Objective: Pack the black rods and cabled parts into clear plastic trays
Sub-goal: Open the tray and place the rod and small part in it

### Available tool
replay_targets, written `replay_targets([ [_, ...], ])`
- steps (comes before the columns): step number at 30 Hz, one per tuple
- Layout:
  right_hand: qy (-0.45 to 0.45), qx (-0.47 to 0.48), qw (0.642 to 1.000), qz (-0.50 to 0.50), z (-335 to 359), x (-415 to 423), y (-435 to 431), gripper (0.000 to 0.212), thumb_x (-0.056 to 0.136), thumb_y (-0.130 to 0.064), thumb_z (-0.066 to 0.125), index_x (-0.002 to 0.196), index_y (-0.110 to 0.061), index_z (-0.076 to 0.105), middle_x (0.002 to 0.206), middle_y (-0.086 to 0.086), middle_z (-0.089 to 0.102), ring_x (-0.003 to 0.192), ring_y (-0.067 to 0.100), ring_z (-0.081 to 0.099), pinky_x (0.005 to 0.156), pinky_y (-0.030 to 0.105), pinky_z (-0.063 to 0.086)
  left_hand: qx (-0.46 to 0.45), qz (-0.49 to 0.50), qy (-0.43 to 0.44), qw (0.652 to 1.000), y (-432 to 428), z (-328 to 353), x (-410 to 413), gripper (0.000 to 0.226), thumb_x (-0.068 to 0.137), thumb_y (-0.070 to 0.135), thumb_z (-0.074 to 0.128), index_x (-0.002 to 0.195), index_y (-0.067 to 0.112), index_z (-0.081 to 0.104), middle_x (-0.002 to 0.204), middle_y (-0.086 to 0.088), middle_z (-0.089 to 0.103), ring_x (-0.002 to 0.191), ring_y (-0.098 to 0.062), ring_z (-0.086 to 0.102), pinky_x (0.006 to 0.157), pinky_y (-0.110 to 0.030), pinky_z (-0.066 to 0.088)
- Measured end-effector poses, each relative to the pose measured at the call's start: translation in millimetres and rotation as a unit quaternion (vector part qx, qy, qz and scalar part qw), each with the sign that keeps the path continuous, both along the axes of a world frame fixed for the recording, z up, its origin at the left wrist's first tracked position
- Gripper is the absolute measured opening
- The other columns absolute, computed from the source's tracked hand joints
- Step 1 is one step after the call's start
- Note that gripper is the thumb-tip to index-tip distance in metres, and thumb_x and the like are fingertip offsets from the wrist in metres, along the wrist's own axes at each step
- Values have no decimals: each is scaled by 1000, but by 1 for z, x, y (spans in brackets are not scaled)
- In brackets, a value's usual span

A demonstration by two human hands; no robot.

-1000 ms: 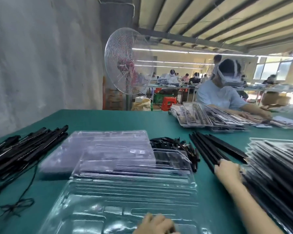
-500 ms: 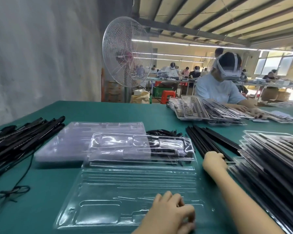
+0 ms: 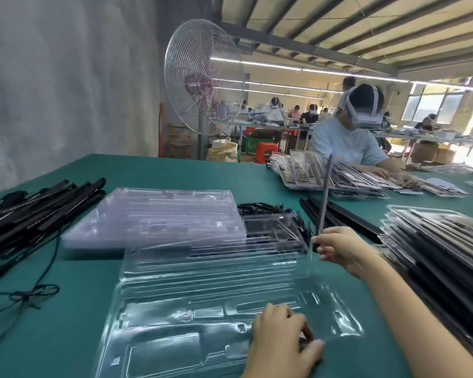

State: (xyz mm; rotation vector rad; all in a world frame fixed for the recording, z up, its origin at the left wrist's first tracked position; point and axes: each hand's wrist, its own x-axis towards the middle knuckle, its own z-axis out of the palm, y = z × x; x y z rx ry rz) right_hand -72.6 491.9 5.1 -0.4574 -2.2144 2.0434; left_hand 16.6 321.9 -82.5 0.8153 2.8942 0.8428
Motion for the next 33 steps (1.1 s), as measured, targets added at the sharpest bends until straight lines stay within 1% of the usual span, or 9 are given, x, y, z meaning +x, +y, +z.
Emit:
replay_targets([
  [6, 132, -7, 990, 52, 1, 38, -62, 21, 80, 14, 62, 77, -3, 50, 64, 14, 57, 45, 17, 61, 45, 24, 52, 78, -77, -159, 981, -26, 38, -11, 35, 97, 42, 46, 99, 12, 63, 102, -6, 67, 99, -21, 59, 79, -27, 42],
  [10, 157, 26, 971, 176, -18, 59, -93, 18, 79, 11, 65, 80, -2, 53, 69, 11, 61, 57, 19, 62, 52, 27, 53, -60, -235, -165, 956, -56, 65, -17, 23, 96, 37, 50, 84, 22, 64, 83, 4, 64, 78, -10, 53, 73, -25, 42],
  [13, 121, 24, 976, 179, -31, 65, -108, 14, 79, 5, 69, 81, -3, 57, 67, 5, 61, 55, 13, 59, 51, 21, 50, -93, -294, -210, 928, -75, 86, -21, 26, 96, 34, 52, 98, 15, 70, 100, 0, 69, 88, -3, 59, 84, -20, 45],
  [15, 92, 10, 981, 168, -35, 66, -115, 13, 77, 5, 69, 80, -5, 60, 66, 4, 61, 56, 12, 57, 51, 18, 48, -55, -253, -193, 947, -92, 101, -26, 24, 94, 32, 56, 90, 13, 71, 89, -1, 71, 74, 4, 57, 73, -10, 42],
  [17, 67, -49, 978, 191, -35, 66, -122, 14, 75, 3, 70, 77, -7, 59, 61, 7, 57, 54, 15, 52, 48, 20, 45, -6, -141, -86, 986, -110, 110, -38, 21, 87, 38, 64, 78, 19, 64, 81, 1, 70, 68, 2, 55, 65, -12, 42],
  [20, 37, -150, 965, 211, -36, 66, -132, 17, 75, -10, 72, 74, -10, 56, 50, -4, 51, 44, 9, 44, 46, 19, 40, -40, -27, 28, 998, -135, 108, -55, 25, 79, 43, 71, 90, 27, 56, 95, 10, 60, 81, -1, 53, 76, -21, 48],
  [24, 3, -181, 961, 208, -41, 67, -142, 35, 60, -29, 76, 83, -5, 64, 65, 0, 61, 50, 9, 51, 49, 20, 43, 35, -68, -95, 993, -138, 94, -61, 7, 86, 19, 68, 84, 19, 62, 81, 4, 68, 69, -6, 68, 66, -22, 55],
  [28, -38, -216, 958, 184, -45, 68, -137, 65, 58, -37, 76, 108, 0, 59, 94, 7, 63, 56, 12, 63, 52, 23, 50, 27, -89, -158, 983, -152, 95, -70, 13, 83, 11, 71, 81, 11, 58, 74, -4, 68, 67, -15, 70, 65, -25, 55],
  [33, -9, -347, 935, 66, -37, 56, -85, 28, 62, -19, 75, 82, -3, 64, 75, 7, 59, 53, 10, 60, 49, 18, 51, 26, -3, -176, 984, -233, 99, -87, 17, 74, 8, 79, 76, 11, 62, 65, 3, 65, 59, -9, 61, 57, -20, 48],
])
